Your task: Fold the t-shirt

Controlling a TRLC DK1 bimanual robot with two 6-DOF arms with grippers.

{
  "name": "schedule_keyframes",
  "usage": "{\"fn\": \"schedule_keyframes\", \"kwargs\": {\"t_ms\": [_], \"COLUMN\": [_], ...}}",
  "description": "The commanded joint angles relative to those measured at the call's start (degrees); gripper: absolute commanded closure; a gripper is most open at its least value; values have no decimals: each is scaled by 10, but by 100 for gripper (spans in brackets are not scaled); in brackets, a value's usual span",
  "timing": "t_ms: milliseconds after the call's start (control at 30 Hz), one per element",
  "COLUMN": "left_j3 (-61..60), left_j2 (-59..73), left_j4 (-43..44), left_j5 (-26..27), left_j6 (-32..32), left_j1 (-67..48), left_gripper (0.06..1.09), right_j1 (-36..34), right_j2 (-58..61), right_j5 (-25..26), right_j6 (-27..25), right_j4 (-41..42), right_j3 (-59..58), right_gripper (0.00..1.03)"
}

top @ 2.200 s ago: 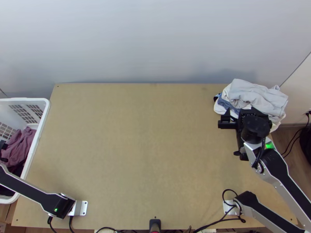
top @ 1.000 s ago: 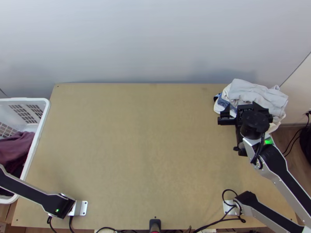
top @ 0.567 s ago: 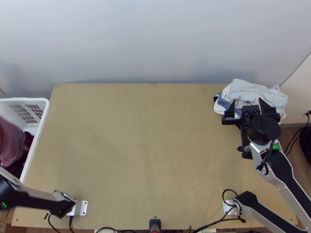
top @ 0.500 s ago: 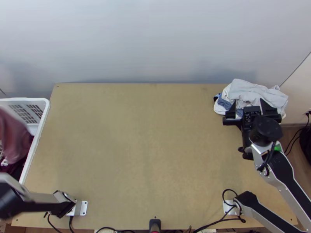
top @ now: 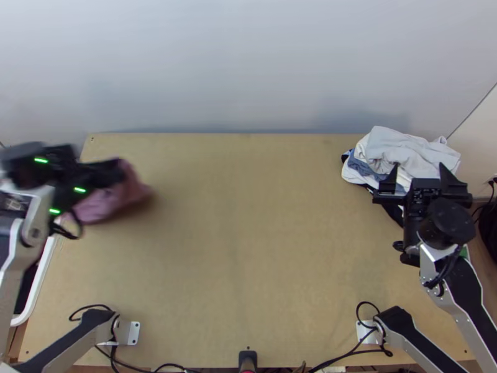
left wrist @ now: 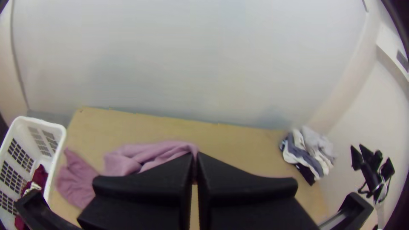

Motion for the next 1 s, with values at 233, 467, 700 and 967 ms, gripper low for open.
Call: {"fn": "schedule_keyframes", "kwargs": {"t_ms": [233, 467, 700, 967], "left_j3": [-21, 43, 130, 193], "left_j2": [163, 312, 397, 375], "left_j4": [105, 166, 173, 83], "left_j5": [-125, -128, -128, -130], "left_j6": [-48, -60, -91, -112], "left_j1": [-451, -559, -604, -572], "left_gripper": [105, 105, 100, 10], "right_j1": [-45, -84, -100, -82], "right_j2": [0, -2, -7, 8], "right_j5": [4, 3, 2, -6], "right_j6": [17, 42, 67, 80], "right_j4": [-7, -30, -47, -59], "right_j3": [8, 4, -9, 2], "right_gripper": [3, 3, 3, 3]}}
